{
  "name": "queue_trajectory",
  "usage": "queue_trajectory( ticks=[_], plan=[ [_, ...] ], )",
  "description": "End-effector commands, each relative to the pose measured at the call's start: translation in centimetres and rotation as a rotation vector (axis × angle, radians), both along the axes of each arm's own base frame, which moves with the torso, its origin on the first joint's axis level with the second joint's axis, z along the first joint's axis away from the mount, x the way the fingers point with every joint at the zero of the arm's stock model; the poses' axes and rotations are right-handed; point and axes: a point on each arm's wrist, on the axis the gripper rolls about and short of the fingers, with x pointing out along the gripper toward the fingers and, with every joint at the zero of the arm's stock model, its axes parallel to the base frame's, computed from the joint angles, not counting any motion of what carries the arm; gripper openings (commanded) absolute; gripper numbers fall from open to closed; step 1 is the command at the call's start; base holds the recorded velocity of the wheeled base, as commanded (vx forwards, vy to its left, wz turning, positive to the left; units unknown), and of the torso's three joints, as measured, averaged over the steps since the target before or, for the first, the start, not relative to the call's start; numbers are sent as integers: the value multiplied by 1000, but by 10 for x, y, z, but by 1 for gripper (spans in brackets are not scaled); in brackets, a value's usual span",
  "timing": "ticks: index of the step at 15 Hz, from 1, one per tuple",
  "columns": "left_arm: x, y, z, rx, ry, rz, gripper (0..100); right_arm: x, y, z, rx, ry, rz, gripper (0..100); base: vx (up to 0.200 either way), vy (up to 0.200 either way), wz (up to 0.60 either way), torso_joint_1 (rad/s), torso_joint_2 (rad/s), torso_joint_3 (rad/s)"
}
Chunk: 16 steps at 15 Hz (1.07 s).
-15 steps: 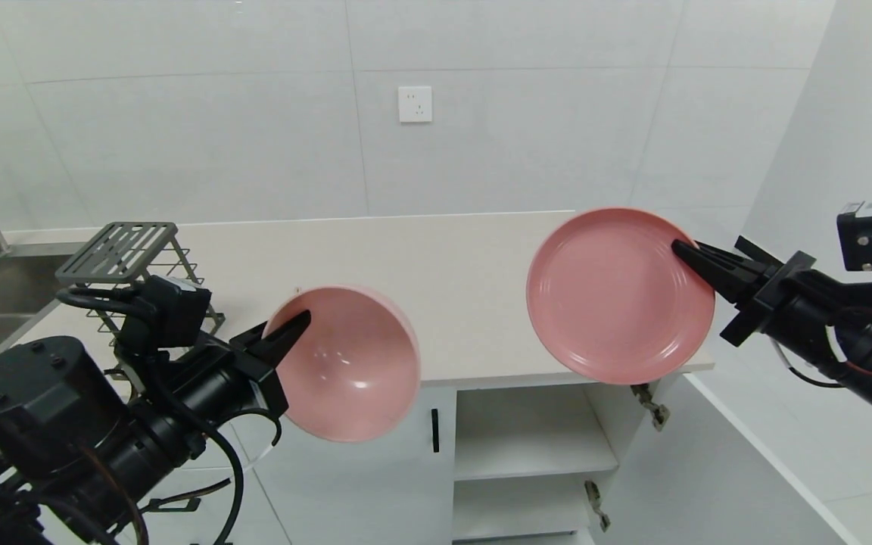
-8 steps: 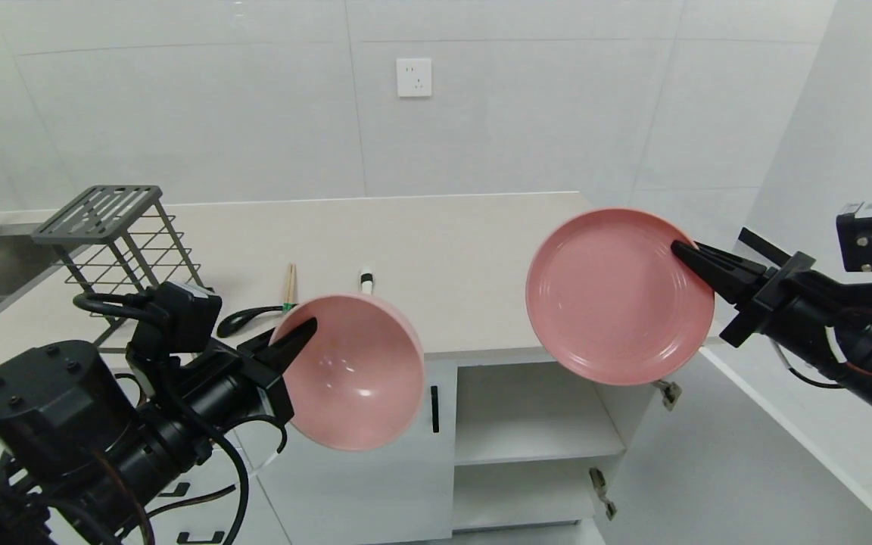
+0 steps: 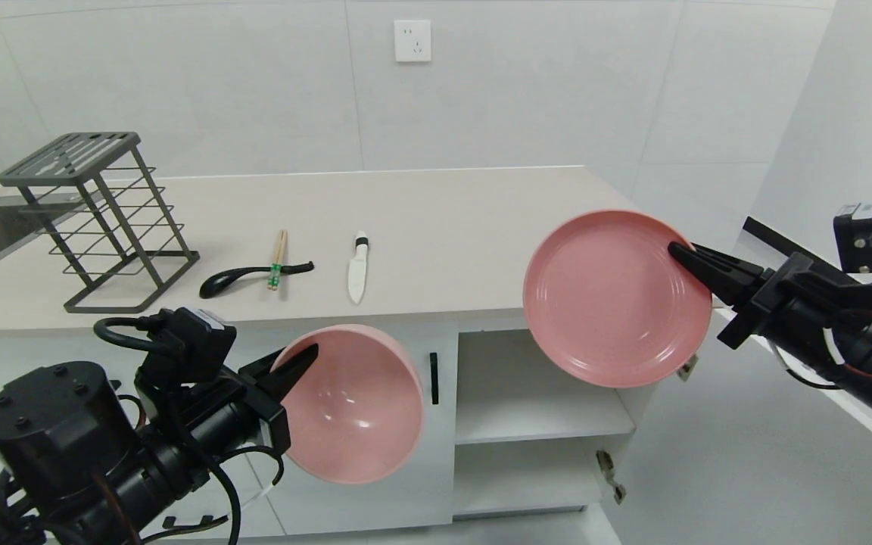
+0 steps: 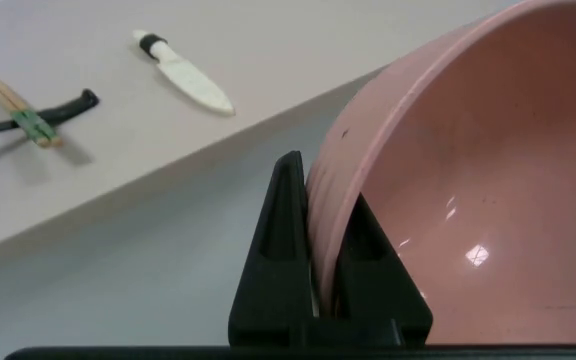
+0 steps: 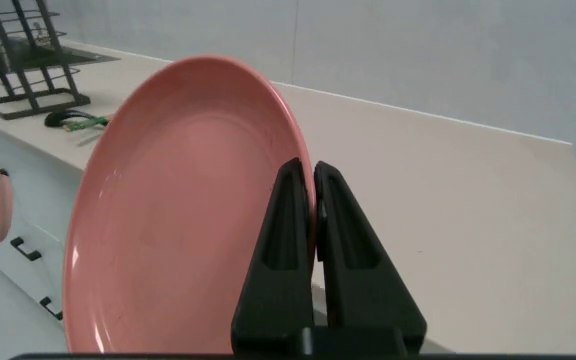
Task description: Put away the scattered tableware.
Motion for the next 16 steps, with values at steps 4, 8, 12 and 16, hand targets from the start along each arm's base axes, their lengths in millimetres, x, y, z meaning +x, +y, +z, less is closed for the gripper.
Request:
queue_trajectory(
  ticks=[4,8,12,16],
  plan=[
    [-5,2,-5,20,23,0,0,0,1,0,0,0,3,0,0,0,0,-259,486,233],
    [-10,7,-2,13,13,11,0,2,1,-5,-5,17,3,0,0,0,0,-259,470,212],
    [-15,10,-4,11,32,12,0,1,3,-10,-17,34,9,0,0,0,0,-251,386,165],
    [-14,10,-3,-2,35,15,0,8,4,-26,-52,78,5,0,0,0,0,-256,338,117]
  ],
)
